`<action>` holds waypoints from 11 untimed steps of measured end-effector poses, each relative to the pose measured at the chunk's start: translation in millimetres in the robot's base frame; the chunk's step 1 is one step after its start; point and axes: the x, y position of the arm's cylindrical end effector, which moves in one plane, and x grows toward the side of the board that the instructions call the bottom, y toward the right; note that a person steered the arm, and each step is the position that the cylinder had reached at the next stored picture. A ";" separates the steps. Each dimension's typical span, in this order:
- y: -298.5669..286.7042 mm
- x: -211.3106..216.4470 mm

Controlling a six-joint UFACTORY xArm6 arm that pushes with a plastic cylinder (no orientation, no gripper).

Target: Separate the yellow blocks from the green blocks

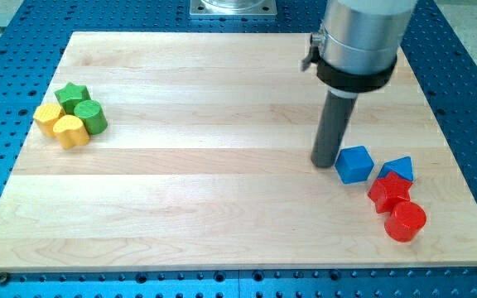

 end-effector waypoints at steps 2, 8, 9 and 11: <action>2.9 10.8; -430.8 -34.6; -430.7 -71.4; -394.0 -84.2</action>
